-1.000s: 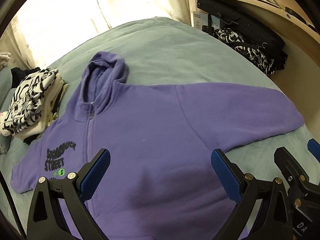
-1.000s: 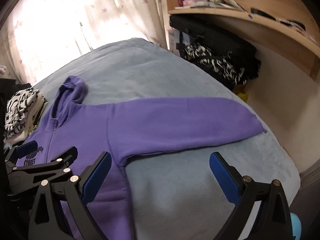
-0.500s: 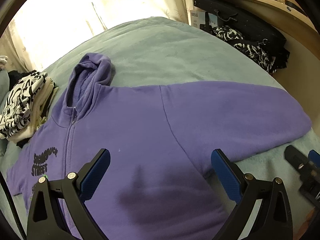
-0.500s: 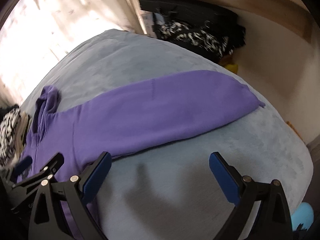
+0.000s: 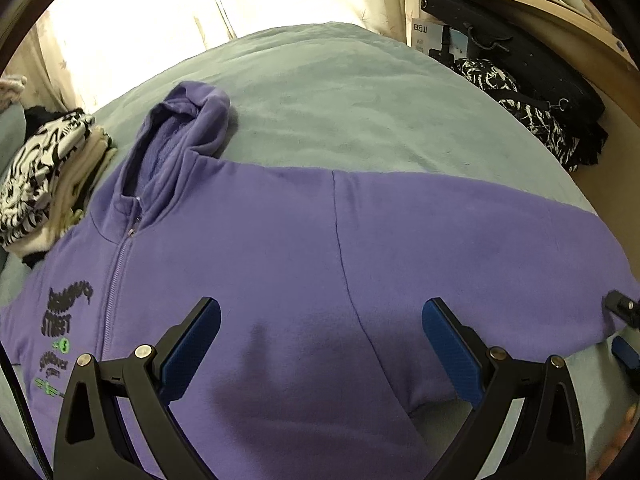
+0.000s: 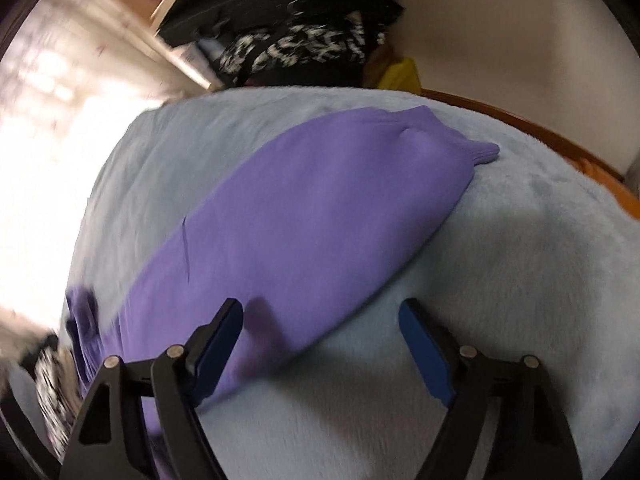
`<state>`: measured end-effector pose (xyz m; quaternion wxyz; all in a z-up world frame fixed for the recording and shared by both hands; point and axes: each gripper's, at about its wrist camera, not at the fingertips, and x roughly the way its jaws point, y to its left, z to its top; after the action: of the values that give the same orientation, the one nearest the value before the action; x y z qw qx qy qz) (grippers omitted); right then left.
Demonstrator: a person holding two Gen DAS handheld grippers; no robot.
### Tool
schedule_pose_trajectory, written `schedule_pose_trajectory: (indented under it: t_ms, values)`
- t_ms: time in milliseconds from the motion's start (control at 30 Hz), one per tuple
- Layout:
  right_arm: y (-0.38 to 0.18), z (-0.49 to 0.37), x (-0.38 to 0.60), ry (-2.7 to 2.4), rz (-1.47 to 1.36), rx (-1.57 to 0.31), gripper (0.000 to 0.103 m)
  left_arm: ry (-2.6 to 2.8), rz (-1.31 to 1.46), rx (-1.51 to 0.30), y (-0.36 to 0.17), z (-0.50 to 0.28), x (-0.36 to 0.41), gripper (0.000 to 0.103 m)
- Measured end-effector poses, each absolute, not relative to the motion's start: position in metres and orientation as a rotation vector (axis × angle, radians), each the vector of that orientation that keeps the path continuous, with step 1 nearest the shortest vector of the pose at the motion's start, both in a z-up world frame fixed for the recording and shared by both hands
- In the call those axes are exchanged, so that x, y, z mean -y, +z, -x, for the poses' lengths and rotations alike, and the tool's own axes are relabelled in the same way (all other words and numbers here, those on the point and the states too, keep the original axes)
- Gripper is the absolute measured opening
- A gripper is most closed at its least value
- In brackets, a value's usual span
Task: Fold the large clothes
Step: 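Move the right tool to the sleeve cuff and close on it, then lift the sleeve with the right tool and fold it across the hoodie front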
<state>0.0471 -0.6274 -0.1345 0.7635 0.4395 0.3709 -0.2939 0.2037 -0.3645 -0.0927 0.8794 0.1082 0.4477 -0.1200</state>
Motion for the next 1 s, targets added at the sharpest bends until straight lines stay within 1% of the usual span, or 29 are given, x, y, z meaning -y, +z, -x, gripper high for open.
schedule_pose_trajectory:
  t_ms: [100,167,200,233,267,333,400,533,600,667,733,867,1000]
  values:
    - [-0.137,-0.053,0.631,-0.676,-0.956,-0.781,0.081,-0.271,-0.227,-0.951,-0.095,-0.205,0.362,0.100]
    - [-0.136,-0.058,0.632,-0.692,-0.938,-0.779,0.078,-0.263,-0.233,-0.961,-0.095,-0.205,0.358,0.100]
    - [-0.136,-0.059,0.632,-0.700,-0.927,-0.778,0.068,-0.260,-0.234,-0.966,-0.095,-0.205,0.357,0.100]
    - [-0.136,-0.058,0.634,-0.708,-0.920,-0.779,0.053,-0.262,-0.234,-0.971,-0.094,-0.204,0.354,0.100]
    - [-0.136,-0.058,0.637,-0.708,-0.920,-0.772,0.045,-0.267,-0.237,-0.975,-0.093,-0.203,0.351,0.100]
    - [-0.136,-0.051,0.641,-0.690,-0.959,-0.739,0.021,-0.251,-0.263,-0.979,-0.091,-0.201,0.344,0.100]
    - [-0.132,-0.044,0.642,-0.667,-0.993,-0.701,0.014,-0.253,-0.272,-0.998,-0.089,-0.199,0.336,0.099]
    - [-0.089,-0.043,0.617,-0.640,-0.879,-0.593,0.011,-0.238,-0.210,-1.012,-0.079,-0.191,0.308,0.097]
    - [-0.065,-0.049,0.598,-0.594,-0.815,-0.549,0.010,-0.227,-0.191,-1.000,-0.072,-0.186,0.293,0.095]
    - [-0.041,-0.056,0.573,-0.541,-0.740,-0.514,0.009,-0.211,-0.182,-0.981,-0.065,-0.181,0.276,0.090]
    - [-0.017,-0.067,0.542,-0.463,-0.655,-0.494,0.009,-0.195,-0.165,-0.973,-0.058,-0.177,0.257,0.089]
    - [0.012,-0.092,0.473,-0.283,-0.514,-0.498,0.010,-0.160,-0.121,-0.978,-0.050,-0.172,0.221,0.089]
    - [0.006,-0.116,0.397,-0.122,-0.381,-0.589,0.010,-0.116,-0.107,-0.956,-0.046,-0.166,0.181,0.089]
